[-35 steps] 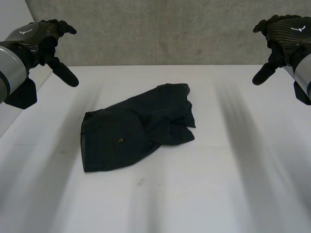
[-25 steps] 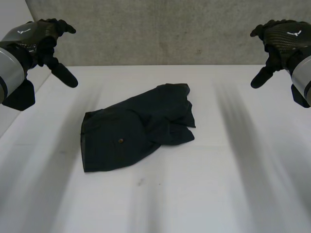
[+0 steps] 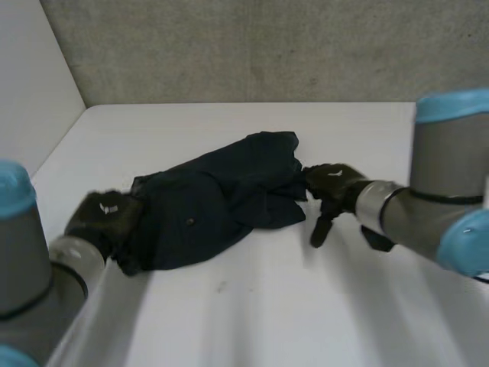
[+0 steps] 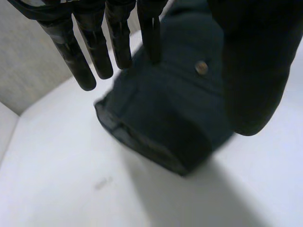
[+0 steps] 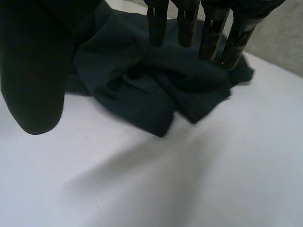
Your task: Fold the shorts.
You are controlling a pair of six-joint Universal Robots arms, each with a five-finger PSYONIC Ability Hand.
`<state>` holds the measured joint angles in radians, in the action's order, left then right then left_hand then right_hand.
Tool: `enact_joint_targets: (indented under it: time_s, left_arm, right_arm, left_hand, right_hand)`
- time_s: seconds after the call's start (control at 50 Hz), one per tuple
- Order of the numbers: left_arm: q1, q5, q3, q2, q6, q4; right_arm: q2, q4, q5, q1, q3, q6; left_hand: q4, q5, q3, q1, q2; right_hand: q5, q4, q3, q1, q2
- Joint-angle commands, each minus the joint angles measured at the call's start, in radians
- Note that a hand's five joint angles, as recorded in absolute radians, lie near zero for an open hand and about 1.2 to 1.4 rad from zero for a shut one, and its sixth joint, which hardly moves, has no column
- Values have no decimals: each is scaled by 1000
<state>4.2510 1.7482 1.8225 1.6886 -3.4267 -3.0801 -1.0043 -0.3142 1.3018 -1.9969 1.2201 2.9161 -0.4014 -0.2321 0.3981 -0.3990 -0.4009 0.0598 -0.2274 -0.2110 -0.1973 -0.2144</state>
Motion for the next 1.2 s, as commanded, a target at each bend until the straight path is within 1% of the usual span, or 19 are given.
enact_joint_targets:
  time_s: [0.02,0.22,0.3,0.36,0.38,0.4,0.46,0.48,0.6,0.7,0.8,0.82,0.84,0.86,0.88,0.94,0.96,1.0,1.2]
  left_arm:
    - [1,2,98,58,3,-103]
    - [9,1,93,163,3,-196]
    - [15,1,84,195,-2,-233]
    - [18,1,69,223,-22,-244]
    - [18,1,64,229,-28,-246]
    - [24,1,55,241,-40,-247]
    - [30,1,43,253,-51,-250]
    - [33,1,37,261,-52,-256]
    - [38,1,8,287,-60,-293]
    - [43,1,-22,327,-95,-308]
    - [64,-1,-49,362,-141,-312]
    - [67,-1,-54,365,-144,-312]
    - [72,-1,-55,368,-146,-312]
    - [75,-1,-58,372,-146,-313]
    - [81,-1,-66,376,-147,-315]
    - [86,-1,-78,384,-148,-319]
    - [89,-1,-87,387,-149,-321]
    - [92,-1,-97,388,-151,-324]
    - [219,7,-224,312,-232,-353]
  right_arm:
    - [176,167,30,-75,-82,92]
    - [326,202,94,-132,-214,143]
    - [357,224,96,-143,-243,187]
    - [372,259,96,-146,-255,212]
    - [372,270,96,-146,-255,215]
    - [375,293,96,-146,-255,219]
    - [375,320,94,-146,-255,218]
    - [377,328,94,-146,-255,216]
    - [348,323,93,-146,-237,212]
    - [250,325,91,-137,-177,210]
    - [159,323,93,-135,-114,209]
    - [148,322,93,-134,-107,209]
    - [136,322,93,-134,-97,207]
    - [122,320,93,-134,-90,207]
    - [101,314,93,-134,-73,206]
    - [63,293,96,-131,-45,193]
    - [53,285,96,-129,-39,189]
    - [36,270,96,-122,-25,178]
    - [-72,245,80,-7,143,153]
  left_hand:
    - [-62,-56,65,-64,-62]
    - [-29,-24,33,-32,-30]
    - [-32,-27,36,-35,-33]
    - [-32,-27,36,-35,-33]
    - [-32,-27,36,-35,-33]
    - [-32,-27,36,-35,-33]
    - [-38,-33,41,-41,-39]
    - [-41,-36,44,-43,-42]
    - [-67,-62,71,-70,-68]
    - [-117,-112,121,-120,-118]
    - [-313,-308,317,-316,-314]
    - [-364,-358,367,-366,-364]
    - [-413,-408,417,-416,-414]
    - [-458,-452,461,-460,-458]
    - [-563,-557,566,-565,-563]
    - [-777,-772,781,-780,-778]
    - [-906,-901,909,-908,-906]
    - [-995,-989,998,-997,-995]
    - [-995,-990,998,-997,-995]
  right_hand:
    - [21,-28,-44,-58,-41]
    - [59,-66,-82,-96,-79]
    - [197,-204,-220,-234,-217]
    - [390,-397,-413,-427,-410]
    - [501,-508,-525,-538,-521]
    - [752,-759,-776,-789,-772]
    - [1132,-1139,-1155,-1169,-1152]
    - [1162,-1169,-1185,-1199,-1182]
    - [1162,-1169,-1185,-1199,-1182]
    - [1162,-1169,-1185,-1199,-1182]
    - [1162,-1169,-1185,-1199,-1182]
    - [1108,-1115,-1131,-1145,-1128]
    - [895,-902,-918,-932,-915]
    - [646,-653,-669,-683,-666]
    - [266,-272,-289,-303,-285]
    - [-8,1,-16,-29,-12]
    - [-40,33,17,3,20]
    - [-60,53,36,23,40]
    - [-60,53,36,23,40]
